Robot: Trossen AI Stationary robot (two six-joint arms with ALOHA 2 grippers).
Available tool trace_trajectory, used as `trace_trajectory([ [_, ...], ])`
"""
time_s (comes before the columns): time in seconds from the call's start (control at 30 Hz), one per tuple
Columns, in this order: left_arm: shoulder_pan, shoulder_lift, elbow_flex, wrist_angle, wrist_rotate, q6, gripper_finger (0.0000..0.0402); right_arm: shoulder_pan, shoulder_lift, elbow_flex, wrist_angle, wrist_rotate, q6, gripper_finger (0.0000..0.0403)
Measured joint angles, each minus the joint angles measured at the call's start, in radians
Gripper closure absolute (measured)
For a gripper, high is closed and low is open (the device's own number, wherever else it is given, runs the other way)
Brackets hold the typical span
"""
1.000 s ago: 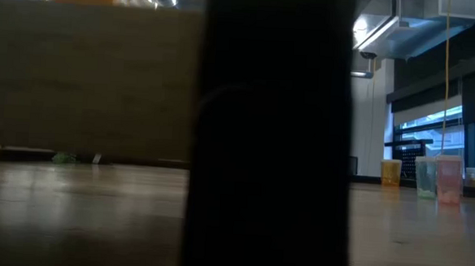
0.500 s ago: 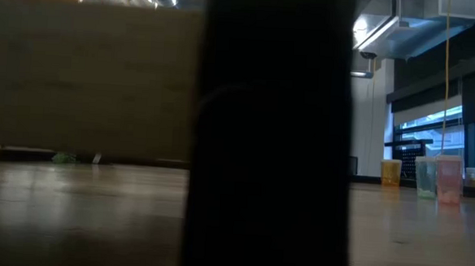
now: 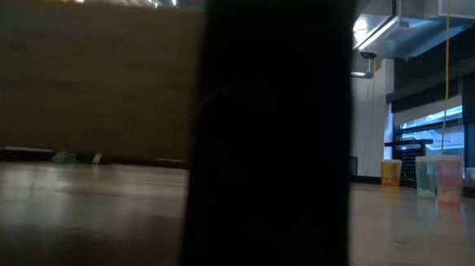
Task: Pick and place medicine bottles onto shelf by color
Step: Put the bottom right orange pill bottle on the shelf
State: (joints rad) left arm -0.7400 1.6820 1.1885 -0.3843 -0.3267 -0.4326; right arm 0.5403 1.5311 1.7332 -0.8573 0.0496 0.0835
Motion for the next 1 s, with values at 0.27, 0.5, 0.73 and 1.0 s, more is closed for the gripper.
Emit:
trace_trajectory([
  [0.27, -0.007, 0.014, 0.000, 0.012, 0.008, 0.000, 0.0205, 0.009, 0.000, 0.000, 0.002, 0.000, -0.014, 0.0139],
  [0.5, -0.007, 0.014, 0.000, 0.014, 0.007, 0.000, 0.0205, 0.009, 0.000, 0.000, 0.002, 0.001, -0.014, 0.0139],
  [0.73, -0.007, 0.014, 0.000, 0.011, 0.003, 0.000, 0.0205, 0.009, 0.000, 0.000, 0.001, 0.001, -0.014, 0.0139],
  [1.0, -0.007, 0.014, 0.000, 0.000, -0.004, 0.000, 0.0205, 0.009, 0.000, 0.000, 0.001, 0.001, -0.013, 0.0139],
])
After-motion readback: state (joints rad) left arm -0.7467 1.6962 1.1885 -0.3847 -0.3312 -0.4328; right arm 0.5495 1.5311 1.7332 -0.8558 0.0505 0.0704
